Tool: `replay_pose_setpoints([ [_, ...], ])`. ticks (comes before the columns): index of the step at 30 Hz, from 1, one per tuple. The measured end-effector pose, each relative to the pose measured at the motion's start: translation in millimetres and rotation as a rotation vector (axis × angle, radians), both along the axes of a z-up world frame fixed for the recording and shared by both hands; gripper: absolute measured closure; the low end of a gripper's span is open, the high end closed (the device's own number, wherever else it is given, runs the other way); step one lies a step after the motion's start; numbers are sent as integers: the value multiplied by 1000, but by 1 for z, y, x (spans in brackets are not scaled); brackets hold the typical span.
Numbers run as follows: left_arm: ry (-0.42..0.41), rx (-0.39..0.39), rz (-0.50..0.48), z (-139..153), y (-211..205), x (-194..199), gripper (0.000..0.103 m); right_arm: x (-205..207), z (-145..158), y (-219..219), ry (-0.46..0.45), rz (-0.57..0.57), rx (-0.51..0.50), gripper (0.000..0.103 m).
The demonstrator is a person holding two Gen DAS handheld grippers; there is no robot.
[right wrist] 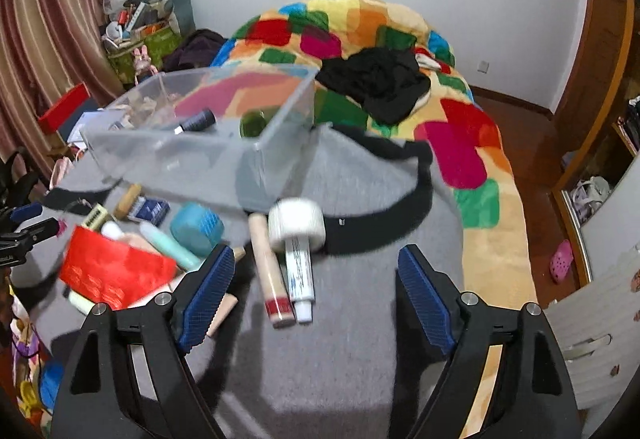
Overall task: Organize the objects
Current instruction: 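Grasp the pink charm keychain with the left gripper while the right grasps the white tape roll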
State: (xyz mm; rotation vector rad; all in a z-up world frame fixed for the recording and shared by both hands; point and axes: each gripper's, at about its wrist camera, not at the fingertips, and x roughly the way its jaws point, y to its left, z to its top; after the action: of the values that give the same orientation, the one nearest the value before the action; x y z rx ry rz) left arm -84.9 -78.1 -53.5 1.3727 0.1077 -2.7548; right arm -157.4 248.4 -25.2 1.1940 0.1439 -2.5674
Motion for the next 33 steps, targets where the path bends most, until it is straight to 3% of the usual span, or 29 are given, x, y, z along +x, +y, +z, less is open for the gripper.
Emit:
replay_pose_setpoints([
  [6, 14, -38, -4, -13, 7, 4, 18, -11, -22, 4, -70, -22, 18, 46],
  [9, 39, -38, -16, -12, 10, 6, 33, -16, -25, 4, -85, -11, -8, 50],
  [11, 52, -34, -21, -11, 11, 6, 47, -17, -26, 3, -97, -2, -23, 59],
  [14, 59, -37, -37, -9, 14, 7, 65, -20, -25, 4, -115, 1, -51, 61],
  [18, 65, -49, -52, -7, 18, 9, 77, -22, -14, 6, -105, 24, -125, 61],
  [25, 73, -35, -35, -7, 15, 8, 77, -37, -20, -16, -104, 28, -55, 60],
  [28, 81, -29, -29, -3, 14, 9, 77, -45, -27, -16, -135, 23, -79, 68],
  [33, 117, -14, -36, 12, 16, 11, 77, -36, -17, -8, -92, 21, -120, 68],
])
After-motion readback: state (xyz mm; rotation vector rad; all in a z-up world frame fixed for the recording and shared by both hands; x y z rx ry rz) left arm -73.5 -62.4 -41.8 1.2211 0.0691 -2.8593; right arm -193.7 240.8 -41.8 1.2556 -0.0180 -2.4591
